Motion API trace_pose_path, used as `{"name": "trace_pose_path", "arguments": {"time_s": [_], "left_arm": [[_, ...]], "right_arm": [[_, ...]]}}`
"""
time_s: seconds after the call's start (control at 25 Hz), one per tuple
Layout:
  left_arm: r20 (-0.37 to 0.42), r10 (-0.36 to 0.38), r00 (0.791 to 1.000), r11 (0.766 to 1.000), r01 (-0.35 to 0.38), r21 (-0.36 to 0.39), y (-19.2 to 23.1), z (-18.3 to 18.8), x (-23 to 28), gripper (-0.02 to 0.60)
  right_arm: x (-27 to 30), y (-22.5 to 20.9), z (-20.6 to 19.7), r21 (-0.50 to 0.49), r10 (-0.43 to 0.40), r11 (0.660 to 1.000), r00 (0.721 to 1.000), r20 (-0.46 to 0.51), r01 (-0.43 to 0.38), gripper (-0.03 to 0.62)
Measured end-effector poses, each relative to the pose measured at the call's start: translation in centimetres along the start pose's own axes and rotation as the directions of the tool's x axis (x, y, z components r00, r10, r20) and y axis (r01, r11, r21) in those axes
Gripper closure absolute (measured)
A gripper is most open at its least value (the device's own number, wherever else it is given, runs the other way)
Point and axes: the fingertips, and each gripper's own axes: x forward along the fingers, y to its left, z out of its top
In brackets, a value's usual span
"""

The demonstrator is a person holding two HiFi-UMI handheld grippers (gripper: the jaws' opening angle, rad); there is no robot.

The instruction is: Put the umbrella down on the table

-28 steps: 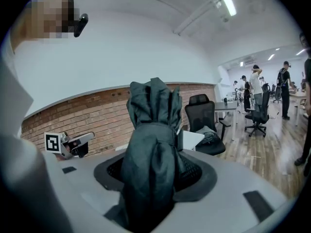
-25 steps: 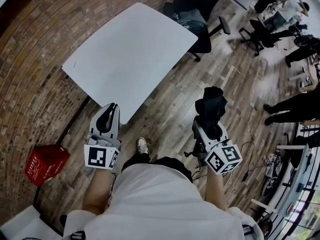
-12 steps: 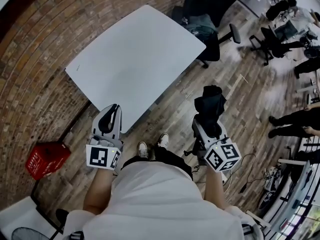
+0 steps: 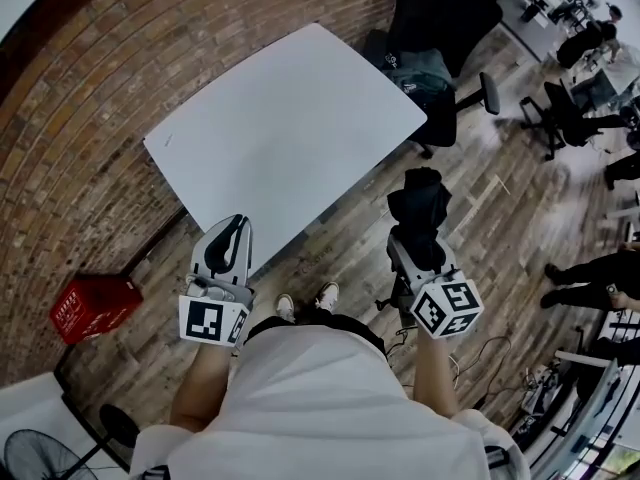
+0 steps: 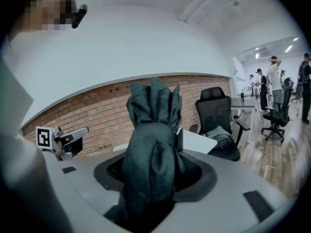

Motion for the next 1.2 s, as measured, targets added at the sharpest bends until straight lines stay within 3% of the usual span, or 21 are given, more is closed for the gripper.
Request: {"name": "trace_pose_path", "arguments": {"time_s": [0.36,0.64,1.2], "left_arm": [[-0.016,0.026,1.0,1.0,-0.026,-0.006,0.4,-0.4,0.9,0.535],[-0.027,0.047,0.999,0.999,-0.047,-0.014,0.8,-0.7,1.5,0.535],[-0.058,0.081,0.995,0.997,-0.081,-0.006,1.3,-0.9,1.8,0.535]], "right_arm": [[6.3,-1.7,2.2,-0.057,0.049,0.997,0.999,-0.018,-0.05,0.347],[12.9,-2.6,2.2,-0.002,0.094,0.995,0.993,-0.074,-0.095,0.347],[24.6,-5.4,-1.6,-0.067,0.044,0.996,0.97,-0.24,-0.062,0.347]]}}
